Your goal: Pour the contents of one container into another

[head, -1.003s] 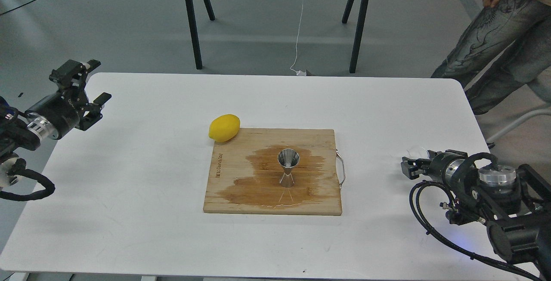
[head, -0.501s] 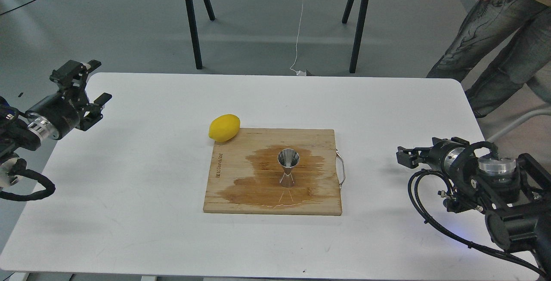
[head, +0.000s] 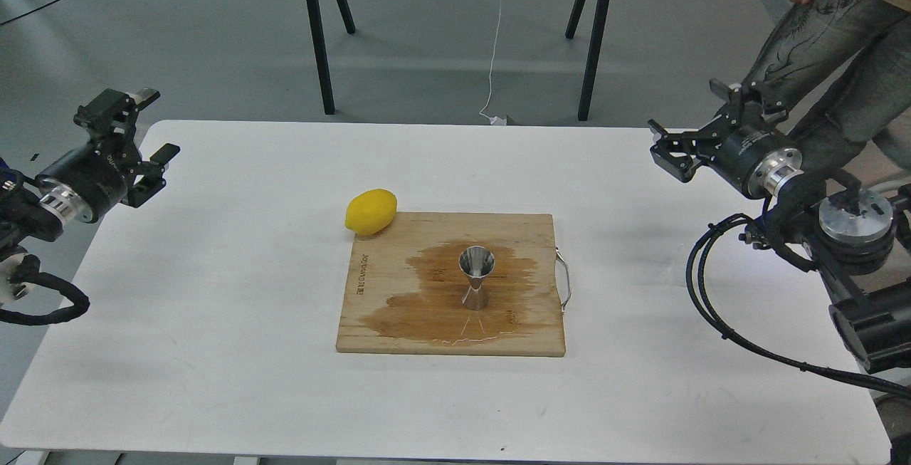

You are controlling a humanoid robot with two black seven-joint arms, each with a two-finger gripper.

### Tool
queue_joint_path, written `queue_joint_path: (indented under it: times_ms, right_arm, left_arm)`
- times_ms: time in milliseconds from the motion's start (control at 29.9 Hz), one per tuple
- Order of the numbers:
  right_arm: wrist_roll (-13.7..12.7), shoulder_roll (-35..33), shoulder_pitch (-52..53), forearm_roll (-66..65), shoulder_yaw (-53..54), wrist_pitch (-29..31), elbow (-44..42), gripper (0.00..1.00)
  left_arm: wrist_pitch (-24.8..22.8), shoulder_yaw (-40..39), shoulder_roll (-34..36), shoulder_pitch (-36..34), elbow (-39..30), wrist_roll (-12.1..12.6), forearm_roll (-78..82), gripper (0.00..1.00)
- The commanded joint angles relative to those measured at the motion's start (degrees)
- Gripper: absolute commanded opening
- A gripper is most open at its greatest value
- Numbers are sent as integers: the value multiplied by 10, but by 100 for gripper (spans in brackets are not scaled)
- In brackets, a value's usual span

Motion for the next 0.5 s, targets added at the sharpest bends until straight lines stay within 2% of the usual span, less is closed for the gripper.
queue_joint_path:
  times_ms: [0, 67, 100, 234, 468]
  right_arm:
    - [-1, -30, 31, -5, -6, 142, -41, 98]
    - [-1, -32, 35, -5, -6, 213, -63, 98]
    - [-1, -32, 35, -5, -6, 228, -74, 98]
    - [0, -28, 35, -5, -13, 228, -118, 98]
    - [1, -24, 35, -5, -12, 228, -126, 98]
  left_arm:
    - [0, -17, 0, -3, -6, 0, -6, 98]
    - [0, -28, 1, -3, -7, 0, -12, 98]
    - [0, -32, 1, -3, -7, 0, -16, 98]
    - [0, -38, 2, -3, -7, 0, -27, 98]
    - [0, -39, 3, -4, -9, 0, -27, 98]
